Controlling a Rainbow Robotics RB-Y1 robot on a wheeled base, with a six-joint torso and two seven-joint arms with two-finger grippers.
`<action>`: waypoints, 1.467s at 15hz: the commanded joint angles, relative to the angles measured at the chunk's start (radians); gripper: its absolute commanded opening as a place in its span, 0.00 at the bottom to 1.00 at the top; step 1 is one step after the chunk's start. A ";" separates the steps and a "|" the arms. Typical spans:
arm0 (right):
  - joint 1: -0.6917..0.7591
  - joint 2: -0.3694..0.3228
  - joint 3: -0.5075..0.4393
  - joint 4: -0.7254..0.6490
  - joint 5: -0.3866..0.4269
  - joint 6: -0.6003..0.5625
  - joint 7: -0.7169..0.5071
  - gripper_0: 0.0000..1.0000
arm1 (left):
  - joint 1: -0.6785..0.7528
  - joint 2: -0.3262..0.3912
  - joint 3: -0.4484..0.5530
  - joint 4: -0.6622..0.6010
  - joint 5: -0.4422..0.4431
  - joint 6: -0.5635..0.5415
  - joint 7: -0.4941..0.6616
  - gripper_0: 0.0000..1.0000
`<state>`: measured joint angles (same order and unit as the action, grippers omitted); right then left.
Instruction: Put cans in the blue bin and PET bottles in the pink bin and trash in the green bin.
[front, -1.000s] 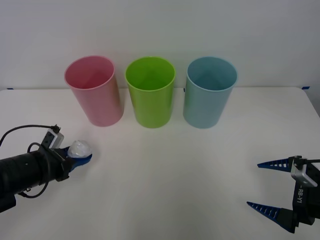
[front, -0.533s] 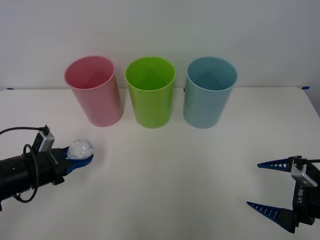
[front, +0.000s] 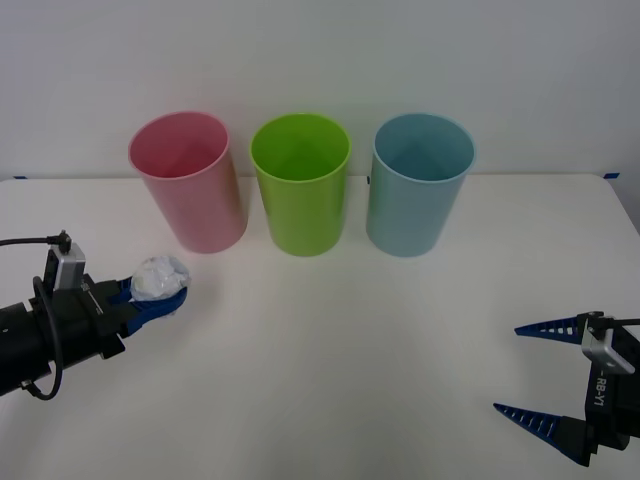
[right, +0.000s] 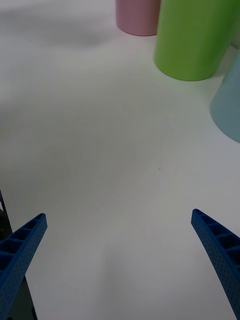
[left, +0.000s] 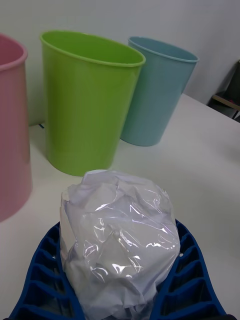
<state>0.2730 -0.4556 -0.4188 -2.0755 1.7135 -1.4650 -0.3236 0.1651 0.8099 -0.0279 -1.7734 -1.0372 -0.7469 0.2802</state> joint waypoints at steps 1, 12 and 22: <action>0.000 0.000 0.000 0.000 0.000 0.000 0.000 1.00 | 0.033 0.008 0.031 -0.095 0.000 0.063 0.068 0.00; 0.000 0.000 0.000 0.000 0.000 0.000 0.000 1.00 | 0.019 0.045 0.045 -0.345 -0.195 0.284 0.462 0.00; 0.000 0.000 0.000 0.000 0.000 0.000 0.000 1.00 | -0.297 0.117 -0.173 -0.279 -0.234 0.520 0.583 0.00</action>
<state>0.2730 -0.4556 -0.4188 -2.0755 1.7135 -1.4649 -0.3238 -0.1133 0.9274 -0.1875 -2.0664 -1.2706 -0.2350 0.8619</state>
